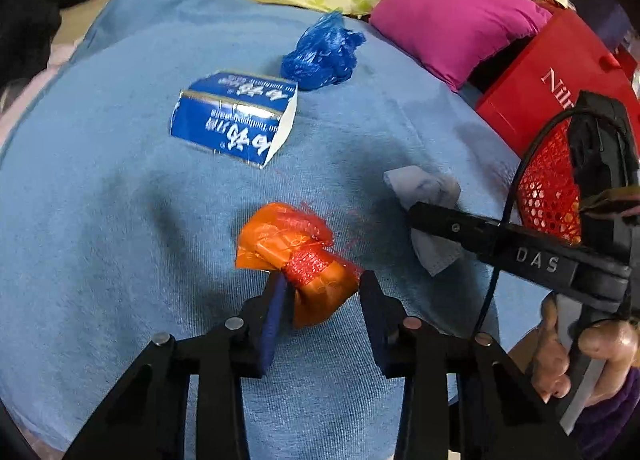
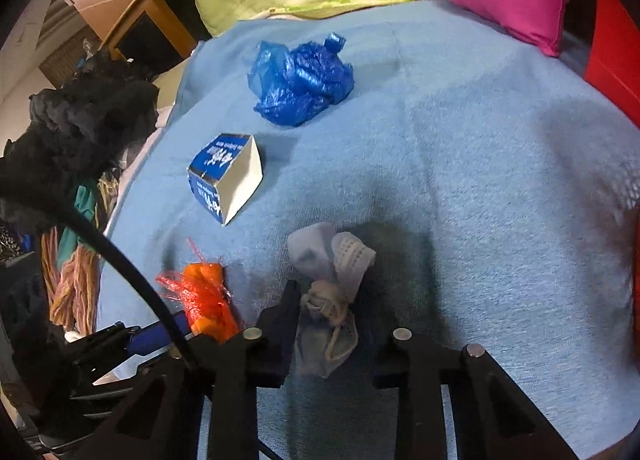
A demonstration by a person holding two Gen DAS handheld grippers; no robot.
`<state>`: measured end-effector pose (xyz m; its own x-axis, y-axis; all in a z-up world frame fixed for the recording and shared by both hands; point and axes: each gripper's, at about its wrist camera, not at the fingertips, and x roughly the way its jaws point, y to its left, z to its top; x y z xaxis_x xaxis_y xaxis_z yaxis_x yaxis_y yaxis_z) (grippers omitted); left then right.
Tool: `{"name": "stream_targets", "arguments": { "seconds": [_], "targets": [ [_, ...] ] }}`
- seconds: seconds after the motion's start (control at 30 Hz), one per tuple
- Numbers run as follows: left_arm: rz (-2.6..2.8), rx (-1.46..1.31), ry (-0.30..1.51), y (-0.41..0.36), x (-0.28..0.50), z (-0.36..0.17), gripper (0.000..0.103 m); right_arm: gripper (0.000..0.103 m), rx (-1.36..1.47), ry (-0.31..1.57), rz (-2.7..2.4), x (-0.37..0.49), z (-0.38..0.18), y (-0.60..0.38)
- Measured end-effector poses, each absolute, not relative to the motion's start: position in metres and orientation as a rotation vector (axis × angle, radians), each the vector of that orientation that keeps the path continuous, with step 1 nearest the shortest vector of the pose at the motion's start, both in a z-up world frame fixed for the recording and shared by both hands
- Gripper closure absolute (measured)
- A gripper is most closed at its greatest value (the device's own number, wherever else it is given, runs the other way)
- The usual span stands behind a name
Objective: Collect trash
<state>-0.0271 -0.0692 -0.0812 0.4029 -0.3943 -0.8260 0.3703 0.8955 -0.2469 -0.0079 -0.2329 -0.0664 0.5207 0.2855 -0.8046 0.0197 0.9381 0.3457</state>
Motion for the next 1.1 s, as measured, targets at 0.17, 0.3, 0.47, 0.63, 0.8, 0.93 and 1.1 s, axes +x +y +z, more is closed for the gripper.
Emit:
{"name": "stream_targets", "arguments": {
  "seconds": [0.17, 0.3, 0.47, 0.63, 0.8, 0.93, 1.1],
  "targets": [
    [-0.478, 0.016, 1.000, -0.072, -0.031, -0.073, 0.068, 0.076, 0.357, 0.965, 0.160, -0.014, -0.054, -0.244],
    [-0.461, 0.052, 0.956, -0.075, -0.033, -0.064, 0.069, 0.076, 0.376, 0.924, 0.158, -0.019, -0.044, -0.252],
    [-0.454, 0.103, 0.904, -0.082, -0.039, -0.053, 0.069, 0.076, 0.374, 0.884, 0.158, -0.026, -0.032, -0.256],
    [-0.473, 0.095, 0.911, -0.084, -0.039, -0.054, 0.069, 0.076, 0.366, 0.877, 0.151, -0.030, -0.030, -0.259],
    [-0.481, 0.056, 0.930, -0.077, -0.036, -0.055, 0.069, 0.076, 0.369, 0.882, 0.142, -0.031, -0.031, -0.262],
    [-0.482, 0.056, 0.948, -0.079, -0.036, -0.060, 0.069, 0.076, 0.358, 0.887, 0.147, -0.030, -0.032, -0.260],
    [-0.483, 0.010, 1.010, -0.076, -0.029, -0.071, 0.068, 0.076, 0.361, 0.939, 0.137, -0.025, -0.044, -0.258]
  ]
}}
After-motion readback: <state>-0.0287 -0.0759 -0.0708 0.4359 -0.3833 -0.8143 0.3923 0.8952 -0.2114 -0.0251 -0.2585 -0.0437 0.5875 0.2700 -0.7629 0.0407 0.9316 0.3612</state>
